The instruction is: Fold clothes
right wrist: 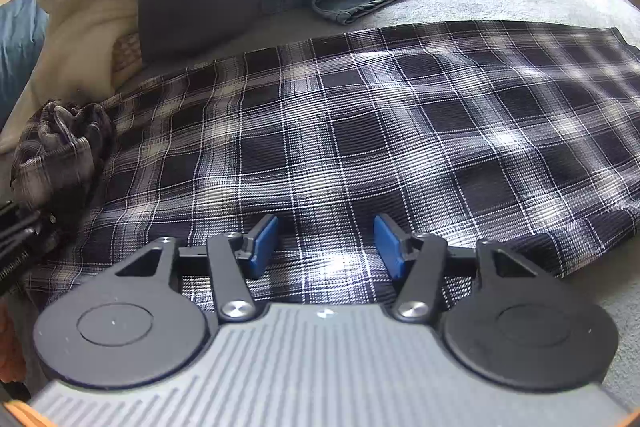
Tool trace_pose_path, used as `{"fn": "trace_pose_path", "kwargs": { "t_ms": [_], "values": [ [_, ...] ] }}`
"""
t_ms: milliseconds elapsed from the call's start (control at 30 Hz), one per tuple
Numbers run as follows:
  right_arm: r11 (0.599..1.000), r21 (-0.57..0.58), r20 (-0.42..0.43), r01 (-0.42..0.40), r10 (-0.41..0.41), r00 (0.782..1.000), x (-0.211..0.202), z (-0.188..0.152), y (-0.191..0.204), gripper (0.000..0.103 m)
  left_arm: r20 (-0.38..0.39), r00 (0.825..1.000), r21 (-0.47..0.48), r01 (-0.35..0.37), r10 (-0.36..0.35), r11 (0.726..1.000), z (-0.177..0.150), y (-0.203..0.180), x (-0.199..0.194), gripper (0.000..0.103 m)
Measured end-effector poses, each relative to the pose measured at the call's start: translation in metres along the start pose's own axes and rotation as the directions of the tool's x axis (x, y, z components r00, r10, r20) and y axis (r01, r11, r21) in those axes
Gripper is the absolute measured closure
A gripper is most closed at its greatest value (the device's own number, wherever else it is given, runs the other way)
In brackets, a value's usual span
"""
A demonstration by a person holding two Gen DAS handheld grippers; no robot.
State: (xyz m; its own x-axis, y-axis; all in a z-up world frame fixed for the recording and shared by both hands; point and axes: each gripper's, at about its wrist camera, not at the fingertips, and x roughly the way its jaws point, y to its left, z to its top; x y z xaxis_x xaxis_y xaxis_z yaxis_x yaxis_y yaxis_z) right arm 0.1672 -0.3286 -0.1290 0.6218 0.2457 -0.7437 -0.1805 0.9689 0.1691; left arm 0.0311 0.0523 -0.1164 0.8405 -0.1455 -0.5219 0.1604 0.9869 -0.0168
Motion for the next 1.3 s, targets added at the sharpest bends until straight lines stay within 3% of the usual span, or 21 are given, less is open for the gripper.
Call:
{"fn": "trace_pose_path", "kwargs": {
  "t_ms": [267, 433, 533, 600, 733, 833, 1033, 1100, 1133, 1167, 1233, 1300],
  "values": [
    [0.999, 0.041, 0.054, -0.036, 0.034, 0.998, -0.012, 0.006, -0.006, 0.049, 0.016, 0.999, 0.016, 0.037, -0.038, 0.999, -0.002, 0.002, -0.011, 0.082],
    [0.987, 0.018, 0.107, -0.161, 0.158, 0.982, -0.023, 0.027, 0.004, 0.049, 0.007, 0.997, 0.026, 0.077, -0.077, 0.997, -0.005, 0.006, -0.014, 0.081],
    [0.956, 0.061, 0.105, -0.287, 0.280, 0.954, -0.016, 0.043, 0.018, 0.049, -0.014, 0.992, 0.020, 0.125, -0.125, 0.992, -0.004, 0.011, -0.017, 0.069],
    [0.925, 0.085, 0.102, -0.370, 0.362, 0.927, -0.009, 0.051, 0.032, 0.049, -0.026, 0.985, 0.002, 0.171, -0.171, 0.985, -0.002, 0.015, -0.022, 0.052],
    [0.857, 0.085, 0.072, -0.509, 0.504, 0.861, 0.007, 0.064, 0.065, 0.047, -0.019, 0.971, -0.037, 0.238, -0.239, 0.971, 0.002, 0.030, -0.040, 0.044],
    [0.841, -0.028, 0.030, -0.541, 0.542, 0.840, 0.014, 0.072, 0.096, 0.043, -0.009, 0.966, -0.079, 0.258, -0.260, 0.963, 0.005, 0.047, -0.049, 0.043],
    [0.795, -0.220, -0.088, -0.566, 0.561, 0.823, 0.042, 0.077, 0.152, 0.036, -0.057, 0.976, -0.092, 0.205, -0.211, 0.974, -0.003, 0.071, -0.046, 0.043],
    [0.791, -0.264, -0.139, -0.552, 0.535, 0.833, 0.054, 0.075, 0.167, 0.036, -0.072, 0.974, -0.110, 0.206, -0.215, 0.972, -0.009, 0.076, -0.046, 0.043],
    [0.799, -0.279, -0.159, -0.533, 0.509, 0.846, 0.059, 0.073, 0.173, 0.040, -0.076, 0.973, -0.116, 0.206, -0.216, 0.972, -0.012, 0.078, -0.047, 0.043],
    [0.793, -0.280, -0.174, -0.541, 0.513, 0.841, 0.059, 0.071, 0.175, 0.050, -0.078, 0.973, -0.119, 0.206, -0.216, 0.971, -0.015, 0.080, -0.048, 0.043],
    [0.786, -0.278, -0.184, -0.552, 0.520, 0.834, 0.059, 0.066, 0.179, 0.053, -0.077, 0.974, -0.111, 0.206, -0.215, 0.972, -0.018, 0.080, -0.050, 0.043],
    [0.804, -0.291, -0.179, -0.519, 0.487, 0.855, 0.060, 0.058, 0.179, 0.057, -0.074, 0.973, -0.109, 0.209, -0.217, 0.972, -0.019, 0.081, -0.051, 0.043]
  ]
}}
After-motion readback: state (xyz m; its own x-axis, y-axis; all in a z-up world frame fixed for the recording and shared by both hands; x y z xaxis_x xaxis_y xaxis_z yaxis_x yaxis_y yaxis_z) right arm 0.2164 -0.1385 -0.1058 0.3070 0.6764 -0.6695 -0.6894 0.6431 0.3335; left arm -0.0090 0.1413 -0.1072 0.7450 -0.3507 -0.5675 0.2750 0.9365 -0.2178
